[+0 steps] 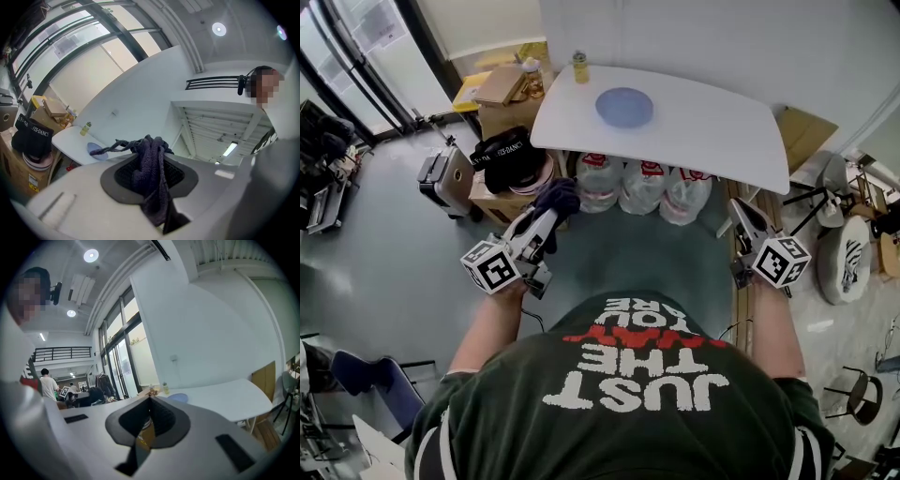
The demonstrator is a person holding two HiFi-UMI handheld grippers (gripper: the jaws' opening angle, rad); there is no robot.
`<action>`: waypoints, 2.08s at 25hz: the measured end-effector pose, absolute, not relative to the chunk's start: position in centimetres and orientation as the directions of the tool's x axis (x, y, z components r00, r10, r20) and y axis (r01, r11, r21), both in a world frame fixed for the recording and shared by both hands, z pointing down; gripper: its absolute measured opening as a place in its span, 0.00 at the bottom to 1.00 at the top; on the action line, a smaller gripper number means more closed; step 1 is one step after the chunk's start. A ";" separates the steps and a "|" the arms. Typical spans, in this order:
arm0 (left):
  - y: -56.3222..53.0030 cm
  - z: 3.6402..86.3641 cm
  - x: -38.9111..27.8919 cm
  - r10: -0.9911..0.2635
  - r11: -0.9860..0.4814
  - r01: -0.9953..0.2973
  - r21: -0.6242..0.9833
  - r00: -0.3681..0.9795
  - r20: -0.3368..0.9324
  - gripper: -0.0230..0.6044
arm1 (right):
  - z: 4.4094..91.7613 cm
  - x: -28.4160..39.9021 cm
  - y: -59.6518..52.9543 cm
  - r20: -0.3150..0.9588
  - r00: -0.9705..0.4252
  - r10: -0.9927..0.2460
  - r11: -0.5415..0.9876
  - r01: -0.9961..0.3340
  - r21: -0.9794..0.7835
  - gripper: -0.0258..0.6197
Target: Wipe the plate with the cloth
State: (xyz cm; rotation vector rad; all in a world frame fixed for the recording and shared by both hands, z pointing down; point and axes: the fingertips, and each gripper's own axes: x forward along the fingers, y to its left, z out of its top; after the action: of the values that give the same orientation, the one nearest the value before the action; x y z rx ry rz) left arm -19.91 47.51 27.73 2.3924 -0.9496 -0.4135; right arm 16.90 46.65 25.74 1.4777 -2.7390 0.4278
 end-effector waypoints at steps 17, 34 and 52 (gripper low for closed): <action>40.9 30.2 -27.3 -0.714 -0.583 -0.553 0.596 0.698 -0.050 0.19 | 27.0 10.8 37.7 0.126 -0.581 -0.804 0.533 -0.798 -0.280 0.04; 17.9 31.2 -11.5 -0.838 -0.418 -0.674 0.609 0.545 0.027 0.19 | 30.4 22.2 8.4 0.108 -0.779 -0.618 0.705 -0.610 -0.361 0.04; 1.0 37.8 -11.5 -0.702 -0.476 -0.648 0.594 0.687 0.187 0.19 | 42.9 17.9 -2.3 0.396 -0.696 -0.599 0.564 -0.718 -0.409 0.04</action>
State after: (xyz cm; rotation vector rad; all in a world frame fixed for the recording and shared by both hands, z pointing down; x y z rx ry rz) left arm -11.48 1.00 37.80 2.2473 -1.0302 -0.1083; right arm 17.85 -2.32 42.89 1.1041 -2.5849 0.8202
